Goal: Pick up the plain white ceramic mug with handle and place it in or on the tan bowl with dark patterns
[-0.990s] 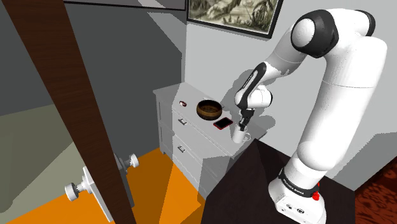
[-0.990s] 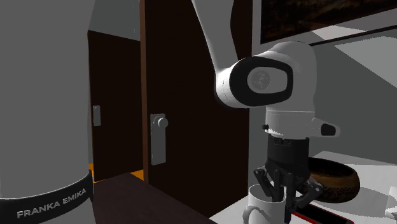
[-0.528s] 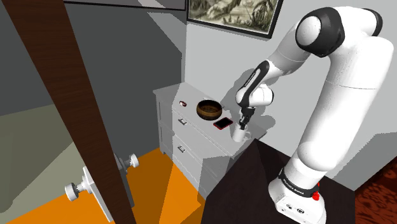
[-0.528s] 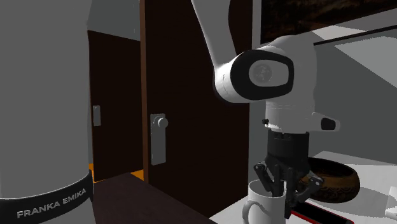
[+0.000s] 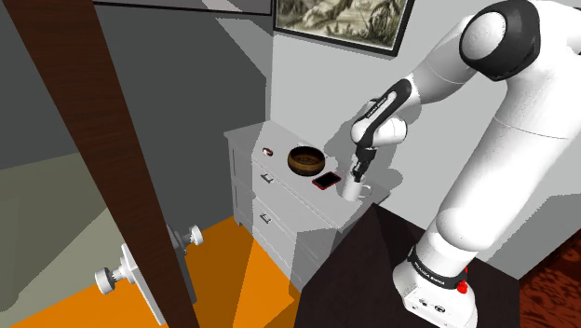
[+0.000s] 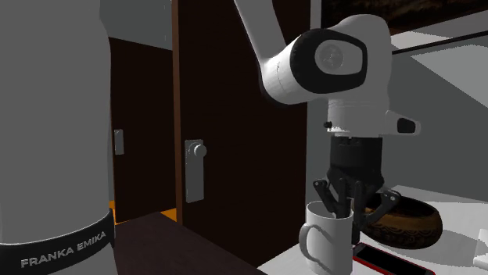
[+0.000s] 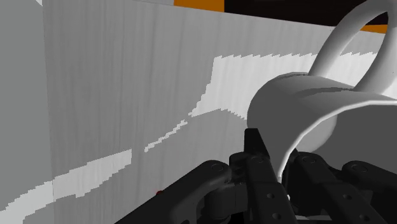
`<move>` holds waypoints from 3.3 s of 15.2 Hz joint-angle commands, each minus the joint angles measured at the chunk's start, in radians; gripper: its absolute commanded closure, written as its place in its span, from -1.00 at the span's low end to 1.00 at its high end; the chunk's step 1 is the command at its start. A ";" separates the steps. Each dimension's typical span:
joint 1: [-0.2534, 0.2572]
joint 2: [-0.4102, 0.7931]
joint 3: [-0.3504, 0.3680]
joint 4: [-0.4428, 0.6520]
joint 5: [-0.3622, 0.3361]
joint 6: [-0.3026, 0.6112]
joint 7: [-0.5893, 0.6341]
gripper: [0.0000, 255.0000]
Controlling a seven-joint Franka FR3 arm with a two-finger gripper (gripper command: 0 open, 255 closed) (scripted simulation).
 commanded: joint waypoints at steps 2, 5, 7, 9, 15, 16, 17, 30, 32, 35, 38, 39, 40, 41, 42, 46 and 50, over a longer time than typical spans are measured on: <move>-0.001 -0.055 -0.005 0.001 -0.049 -0.051 0.036 1.00; -0.005 -0.102 -0.004 0.007 -0.084 -0.099 0.061 1.00; -0.009 -0.132 -0.002 0.013 -0.104 -0.132 0.075 1.00; -0.013 -0.161 0.001 0.019 -0.120 -0.165 0.087 1.00; -0.023 -0.240 0.015 0.044 -0.155 -0.264 0.113 1.00; -0.024 -0.252 0.018 0.049 -0.159 -0.281 0.116 1.00; -0.026 -0.263 0.020 0.054 -0.162 -0.297 0.119 1.00; 0.041 -0.013 0.038 0.409 -0.001 -0.421 0.075 1.00; 0.043 0.061 0.045 0.501 0.039 -0.447 0.062 1.00; 0.037 0.172 0.058 0.648 0.092 -0.495 0.047 1.00; 0.022 0.284 0.073 0.809 0.137 -0.554 0.038 1.00; 0.015 0.323 0.079 0.867 0.151 -0.575 0.036 1.00; 0.007 0.362 0.084 0.927 0.164 -0.599 0.036 1.00; -0.002 0.402 0.090 0.990 0.176 -0.623 0.036 1.00; -0.012 0.443 0.096 1.056 0.187 -0.650 0.037 1.00; -0.023 0.494 0.105 1.096 0.203 -0.641 0.036 1.00; -0.025 0.515 0.111 1.072 0.211 -0.598 0.031 1.00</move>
